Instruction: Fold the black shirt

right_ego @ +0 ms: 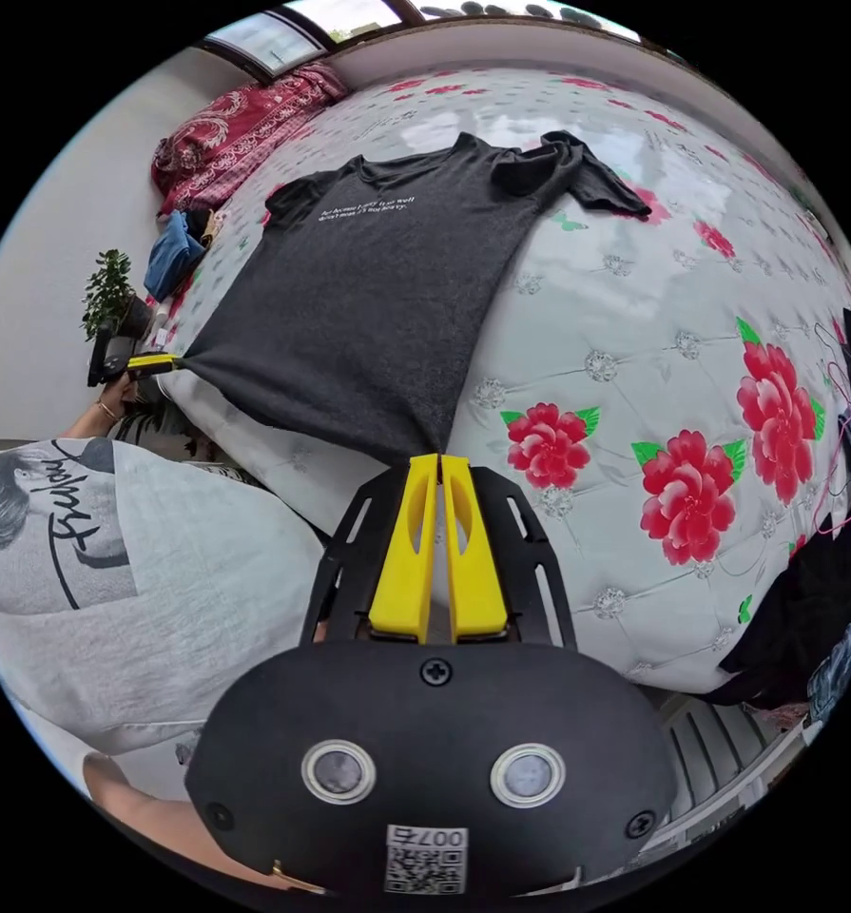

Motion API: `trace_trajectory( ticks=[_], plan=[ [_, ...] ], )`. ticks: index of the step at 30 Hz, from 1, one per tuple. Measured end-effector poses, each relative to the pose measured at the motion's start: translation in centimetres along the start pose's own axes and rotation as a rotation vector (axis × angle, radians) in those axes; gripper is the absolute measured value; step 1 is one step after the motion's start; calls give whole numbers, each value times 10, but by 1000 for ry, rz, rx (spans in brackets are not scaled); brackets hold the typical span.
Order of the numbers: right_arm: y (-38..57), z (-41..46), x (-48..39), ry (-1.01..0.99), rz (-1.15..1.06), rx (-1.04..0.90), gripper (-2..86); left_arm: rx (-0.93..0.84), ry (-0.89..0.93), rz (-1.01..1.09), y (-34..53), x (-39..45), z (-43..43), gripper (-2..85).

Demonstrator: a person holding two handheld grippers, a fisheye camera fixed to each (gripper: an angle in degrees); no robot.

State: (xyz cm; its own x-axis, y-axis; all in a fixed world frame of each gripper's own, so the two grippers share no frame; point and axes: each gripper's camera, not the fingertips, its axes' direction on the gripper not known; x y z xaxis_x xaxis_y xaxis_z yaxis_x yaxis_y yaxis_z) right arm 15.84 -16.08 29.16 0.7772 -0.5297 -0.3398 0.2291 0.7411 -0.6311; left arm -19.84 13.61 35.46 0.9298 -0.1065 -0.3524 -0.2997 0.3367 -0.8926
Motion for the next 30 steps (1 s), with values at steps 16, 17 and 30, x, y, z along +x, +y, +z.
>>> trace_trajectory(
  ticks=[16, 17, 30],
  plan=[
    [-3, 21, -20, 112, -41, 52, 4, -13, -176, -145, 38, 0, 30, -9],
    [-5, 15, -31, 91, -82, 111, 7, 23, -182, -138, 36, 4, 23, -9],
    [-25, 89, -149, 258, -726, -86, 48, -31, -128, 190, -36, 95, 84, -10]
  ],
)
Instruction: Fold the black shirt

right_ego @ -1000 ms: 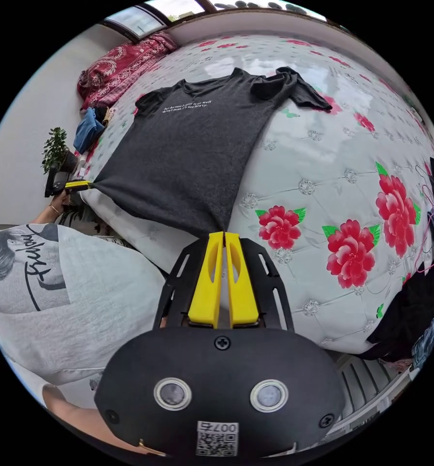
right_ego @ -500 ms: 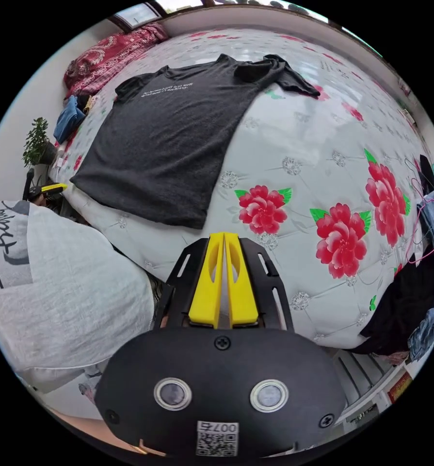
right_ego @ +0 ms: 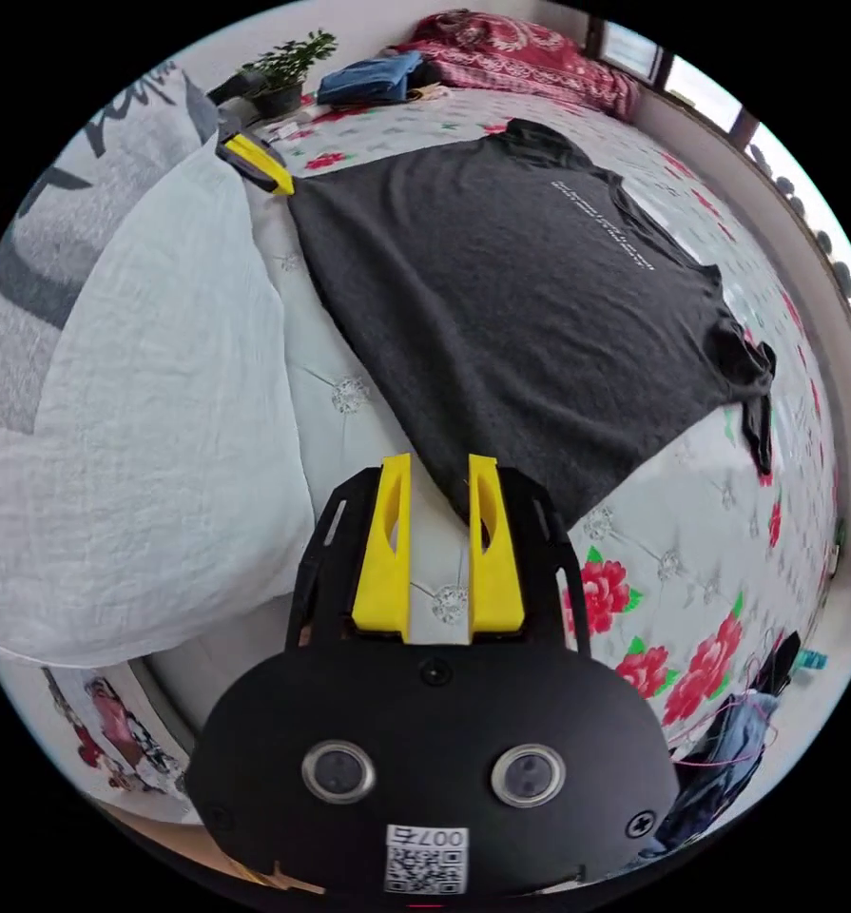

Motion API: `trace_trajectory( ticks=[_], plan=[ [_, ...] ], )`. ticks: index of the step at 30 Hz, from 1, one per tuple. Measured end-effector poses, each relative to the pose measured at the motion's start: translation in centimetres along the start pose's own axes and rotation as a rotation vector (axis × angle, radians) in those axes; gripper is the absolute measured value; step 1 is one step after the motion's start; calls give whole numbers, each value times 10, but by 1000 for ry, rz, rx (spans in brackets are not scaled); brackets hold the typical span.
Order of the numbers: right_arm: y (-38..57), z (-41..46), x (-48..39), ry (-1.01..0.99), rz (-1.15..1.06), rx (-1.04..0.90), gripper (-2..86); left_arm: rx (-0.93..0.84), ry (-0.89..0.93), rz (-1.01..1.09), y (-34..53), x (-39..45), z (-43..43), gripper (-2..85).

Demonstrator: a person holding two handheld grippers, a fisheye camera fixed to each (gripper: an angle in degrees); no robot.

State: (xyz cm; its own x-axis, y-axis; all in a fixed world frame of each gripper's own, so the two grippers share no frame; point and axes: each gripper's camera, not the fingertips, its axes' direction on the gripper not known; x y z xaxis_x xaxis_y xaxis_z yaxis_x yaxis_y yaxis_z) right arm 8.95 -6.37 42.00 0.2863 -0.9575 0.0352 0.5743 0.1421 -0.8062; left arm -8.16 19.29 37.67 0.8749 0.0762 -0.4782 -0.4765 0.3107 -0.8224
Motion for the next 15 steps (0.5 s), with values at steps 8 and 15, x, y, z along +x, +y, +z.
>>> trace_trajectory(
  ticks=[8, 15],
  plan=[
    [-19, 5, 12, 21, 42, -15, 7, 8, -28, -30, -31, 4, 16, -10],
    [-3, -21, 60, -253, 336, 188, 1, -50, -92, -9, -32, 11, 56, -10]
  ],
)
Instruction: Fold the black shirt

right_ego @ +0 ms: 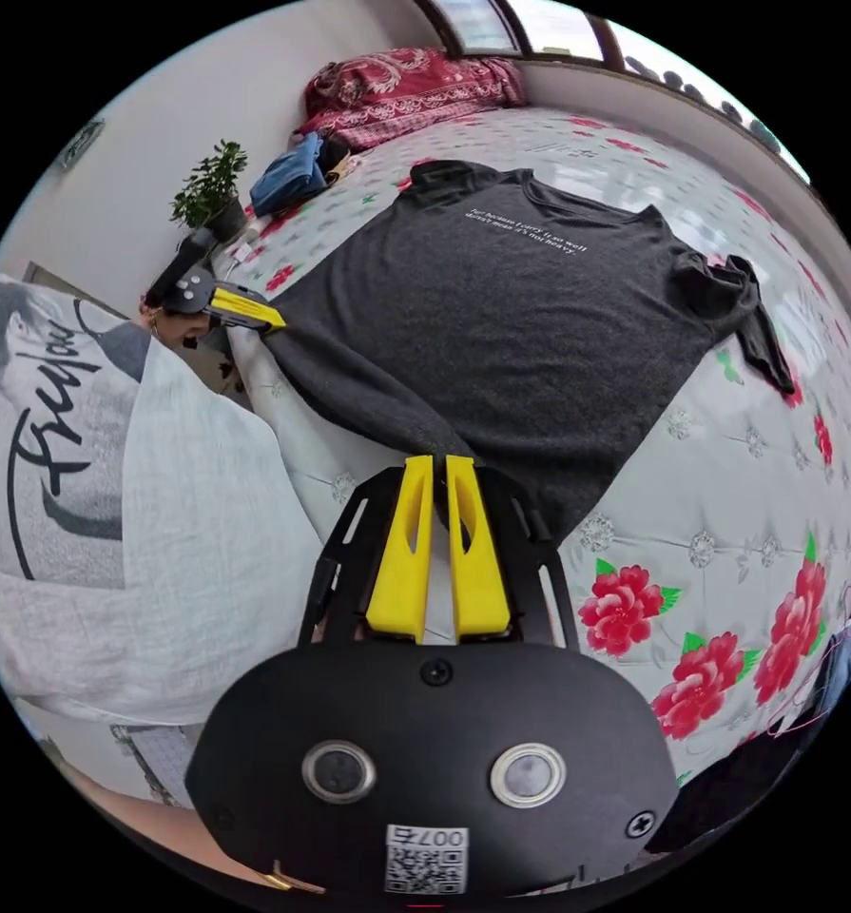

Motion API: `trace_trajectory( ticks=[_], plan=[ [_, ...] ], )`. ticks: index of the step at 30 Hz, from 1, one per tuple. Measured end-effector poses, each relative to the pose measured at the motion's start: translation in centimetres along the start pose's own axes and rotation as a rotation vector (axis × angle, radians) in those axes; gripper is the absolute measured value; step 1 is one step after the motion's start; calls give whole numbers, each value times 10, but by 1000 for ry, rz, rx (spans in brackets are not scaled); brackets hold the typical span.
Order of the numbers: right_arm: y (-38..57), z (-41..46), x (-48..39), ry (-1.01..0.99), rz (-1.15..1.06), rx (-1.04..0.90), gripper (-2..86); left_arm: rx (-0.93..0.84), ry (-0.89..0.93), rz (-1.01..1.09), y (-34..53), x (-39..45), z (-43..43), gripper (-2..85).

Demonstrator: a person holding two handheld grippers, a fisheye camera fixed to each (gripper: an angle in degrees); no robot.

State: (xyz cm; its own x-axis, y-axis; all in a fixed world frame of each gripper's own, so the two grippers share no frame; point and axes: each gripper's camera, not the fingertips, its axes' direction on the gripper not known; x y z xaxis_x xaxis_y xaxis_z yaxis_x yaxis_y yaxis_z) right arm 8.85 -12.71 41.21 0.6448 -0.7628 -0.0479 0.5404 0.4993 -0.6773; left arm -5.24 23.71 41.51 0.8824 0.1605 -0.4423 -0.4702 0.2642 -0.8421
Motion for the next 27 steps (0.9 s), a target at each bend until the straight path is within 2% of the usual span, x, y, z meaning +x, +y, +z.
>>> trace_trajectory(
  ticks=[2, 6, 7, 10, 11, 15, 21, 27],
  plan=[
    [0, -2, 7, -13, 46, 18, 1, 1, 9, -5, 0, -1, 4, -10],
    [-6, 0, 18, -276, 90, 6, 2, 3, 16, -6, -1, -3, 8, -10],
    [-7, 0, 19, -281, 94, 6, 2, 1, 11, -1, -2, -2, 9, -10],
    [-5, -2, 15, -128, 113, 28, 4, -33, -8, 37, -2, 2, 19, -10],
    [-4, -2, 12, -22, 136, 14, 5, -24, -21, 51, 1, 5, 20, -10],
    [0, 11, -26, 283, -5, -111, 22, -27, -26, 61, 12, 9, 25, -10],
    [-15, 39, -111, 295, -362, -62, 36, 8, -26, 78, 20, 18, 21, -10],
    [-32, 86, -145, 382, -561, -162, 28, 51, 20, 180, 22, 37, 18, -10]
  ],
)
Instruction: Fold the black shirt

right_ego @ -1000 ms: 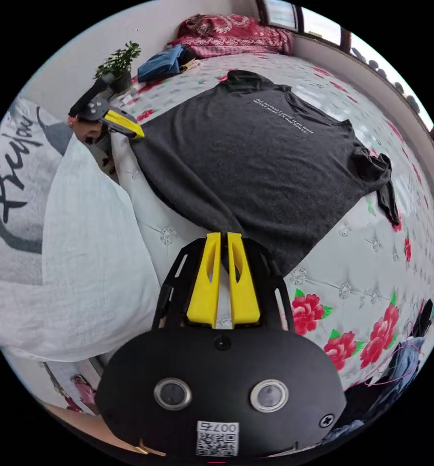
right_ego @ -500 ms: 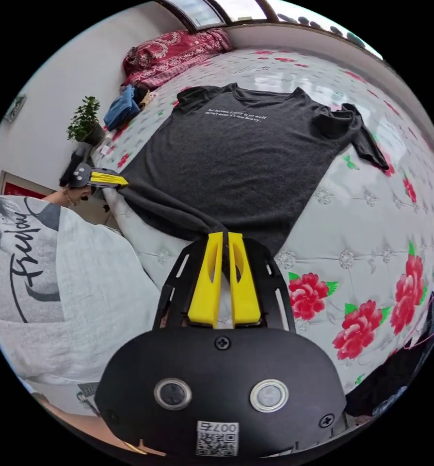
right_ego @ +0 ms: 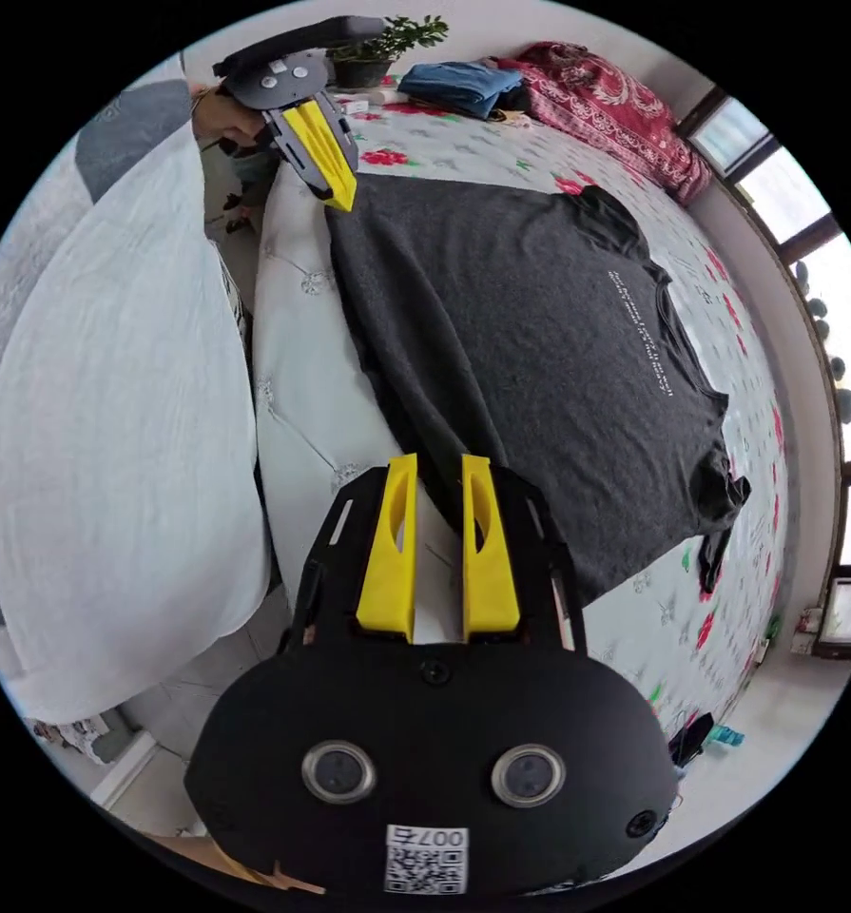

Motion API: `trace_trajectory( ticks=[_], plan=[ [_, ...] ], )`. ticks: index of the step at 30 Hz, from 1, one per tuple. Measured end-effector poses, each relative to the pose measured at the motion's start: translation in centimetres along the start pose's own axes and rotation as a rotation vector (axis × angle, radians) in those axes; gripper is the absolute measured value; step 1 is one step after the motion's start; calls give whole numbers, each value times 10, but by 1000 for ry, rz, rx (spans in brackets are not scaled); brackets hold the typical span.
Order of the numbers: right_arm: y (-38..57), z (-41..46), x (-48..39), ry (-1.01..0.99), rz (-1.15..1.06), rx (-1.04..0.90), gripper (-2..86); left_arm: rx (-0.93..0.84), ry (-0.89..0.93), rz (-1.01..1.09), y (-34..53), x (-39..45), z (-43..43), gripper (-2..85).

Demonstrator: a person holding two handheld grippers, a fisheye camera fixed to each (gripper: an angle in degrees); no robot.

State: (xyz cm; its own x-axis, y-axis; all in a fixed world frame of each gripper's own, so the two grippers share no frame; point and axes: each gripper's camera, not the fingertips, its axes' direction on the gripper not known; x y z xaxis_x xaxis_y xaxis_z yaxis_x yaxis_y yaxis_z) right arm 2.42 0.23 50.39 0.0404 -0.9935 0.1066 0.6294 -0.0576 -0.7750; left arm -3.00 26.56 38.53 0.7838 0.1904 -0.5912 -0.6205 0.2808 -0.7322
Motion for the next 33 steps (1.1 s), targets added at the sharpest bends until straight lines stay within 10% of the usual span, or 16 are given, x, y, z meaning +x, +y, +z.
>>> trace_trajectory(
  ticks=[18, 33],
  plan=[
    [-10, -7, 51, -125, 273, 86, 10, -33, -22, -6, -23, -23, 38, -10],
    [-28, 21, 9, 8, -20, -19, 17, 71, -28, 63, 9, 7, 15, -10]
  ],
)
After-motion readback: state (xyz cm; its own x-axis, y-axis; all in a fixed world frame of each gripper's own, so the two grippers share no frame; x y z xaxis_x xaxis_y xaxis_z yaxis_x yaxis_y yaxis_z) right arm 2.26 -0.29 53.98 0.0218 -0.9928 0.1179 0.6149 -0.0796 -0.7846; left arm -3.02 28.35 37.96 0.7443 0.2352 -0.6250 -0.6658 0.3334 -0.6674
